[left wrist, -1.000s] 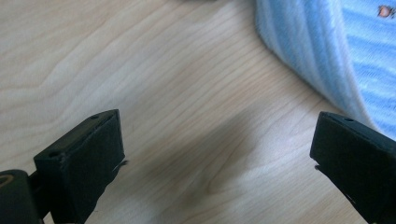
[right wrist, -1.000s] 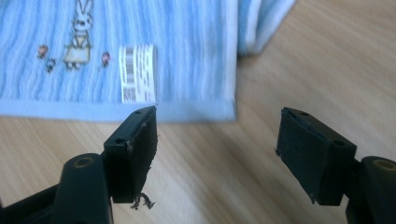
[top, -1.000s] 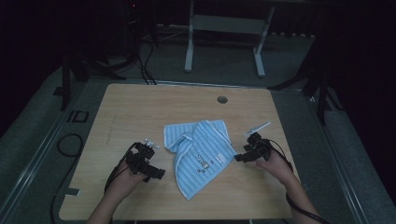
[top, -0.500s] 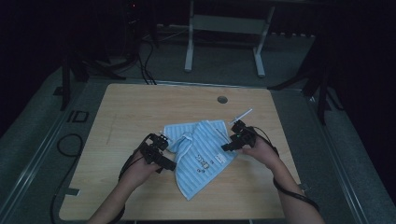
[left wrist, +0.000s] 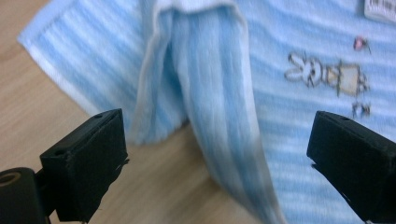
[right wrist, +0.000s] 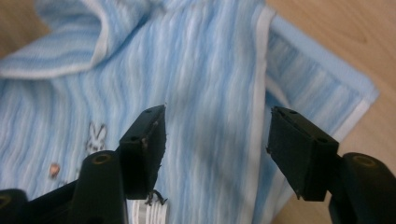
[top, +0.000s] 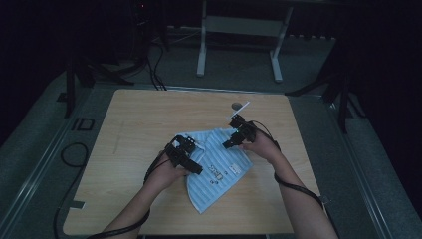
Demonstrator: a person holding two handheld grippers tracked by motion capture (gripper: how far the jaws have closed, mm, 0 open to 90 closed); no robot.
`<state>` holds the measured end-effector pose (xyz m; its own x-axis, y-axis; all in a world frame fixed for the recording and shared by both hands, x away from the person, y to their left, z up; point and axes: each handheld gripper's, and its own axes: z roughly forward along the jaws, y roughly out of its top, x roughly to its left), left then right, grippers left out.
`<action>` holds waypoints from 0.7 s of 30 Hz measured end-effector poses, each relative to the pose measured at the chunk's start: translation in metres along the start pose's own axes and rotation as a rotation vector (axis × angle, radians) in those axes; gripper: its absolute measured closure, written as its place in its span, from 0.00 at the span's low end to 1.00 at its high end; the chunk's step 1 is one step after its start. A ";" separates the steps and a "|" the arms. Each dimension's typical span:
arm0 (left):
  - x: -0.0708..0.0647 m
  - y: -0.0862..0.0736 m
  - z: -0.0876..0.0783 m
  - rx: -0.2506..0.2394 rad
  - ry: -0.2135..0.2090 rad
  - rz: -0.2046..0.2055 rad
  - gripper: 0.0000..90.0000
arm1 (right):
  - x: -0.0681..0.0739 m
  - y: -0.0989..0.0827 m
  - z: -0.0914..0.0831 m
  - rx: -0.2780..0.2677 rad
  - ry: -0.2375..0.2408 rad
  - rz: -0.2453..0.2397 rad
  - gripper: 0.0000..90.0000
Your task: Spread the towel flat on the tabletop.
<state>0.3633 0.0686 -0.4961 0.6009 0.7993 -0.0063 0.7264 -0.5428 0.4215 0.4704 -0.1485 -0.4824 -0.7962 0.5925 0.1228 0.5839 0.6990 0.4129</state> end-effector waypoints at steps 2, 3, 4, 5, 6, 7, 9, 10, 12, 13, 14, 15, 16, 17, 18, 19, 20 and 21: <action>-0.001 0.003 0.003 -0.005 -0.002 0.009 0.10 | 0.000 0.006 0.002 0.001 -0.007 0.006 0.48; -0.001 0.004 0.006 -0.010 -0.007 0.005 0.14 | 0.000 0.009 0.003 0.003 -0.008 0.005 0.48; -0.001 0.005 0.008 -0.006 -0.010 0.010 0.18 | 0.001 0.012 0.005 0.011 -0.013 0.003 0.50; -0.001 0.006 0.012 0.001 -0.008 0.017 0.18 | 0.001 0.014 0.007 0.018 -0.020 0.000 0.52; -0.001 0.006 0.014 -0.001 -0.003 0.019 0.25 | 0.000 0.017 0.010 0.032 -0.032 -0.009 0.52; -0.001 0.006 0.016 -0.005 -0.006 0.021 0.31 | -0.001 0.019 0.012 0.040 -0.040 -0.007 0.55; -0.001 0.006 0.019 -0.004 -0.026 0.036 0.38 | -0.003 0.021 0.016 0.054 -0.052 -0.003 0.58; -0.001 0.006 0.020 -0.012 -0.037 0.036 0.49 | -0.005 0.022 0.019 0.062 -0.055 0.002 0.63; 0.000 0.005 0.021 -0.013 -0.047 0.043 0.59 | -0.007 0.022 0.021 0.076 -0.062 0.006 0.70; 0.000 0.005 0.021 -0.013 -0.047 0.043 0.65 | -0.008 0.022 0.022 0.081 -0.060 0.003 0.76; 0.001 0.005 0.021 -0.022 -0.048 0.043 0.71 | -0.009 0.021 0.022 0.081 -0.057 -0.018 0.86; 0.001 0.004 0.020 -0.025 -0.051 0.050 0.79 | -0.009 0.020 0.022 0.080 -0.057 -0.022 0.92; 0.001 0.004 0.020 -0.029 -0.053 0.052 0.84 | -0.009 0.019 0.021 0.078 -0.048 -0.025 1.00; 0.001 0.004 0.020 -0.029 -0.053 0.052 0.89 | -0.009 0.019 0.021 0.078 -0.048 -0.025 1.00; 0.001 0.004 0.018 -0.037 -0.057 0.060 0.92 | -0.009 0.017 0.017 0.067 -0.045 -0.028 1.00; 0.001 0.004 0.018 -0.037 -0.057 0.060 0.92 | -0.008 0.017 0.016 0.065 -0.042 -0.032 1.00; 0.001 0.003 0.016 -0.045 -0.053 0.059 0.92 | -0.008 0.017 0.016 0.065 -0.042 -0.032 1.00; 0.000 0.003 0.013 -0.050 -0.060 0.067 0.93 | -0.007 0.016 0.013 0.059 -0.043 -0.044 1.00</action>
<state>0.3693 0.0635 -0.5069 0.6672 0.7443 -0.0300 0.6675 -0.5795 0.4676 0.4870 -0.1361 -0.4880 -0.8143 0.5766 0.0669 0.5582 0.7463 0.3625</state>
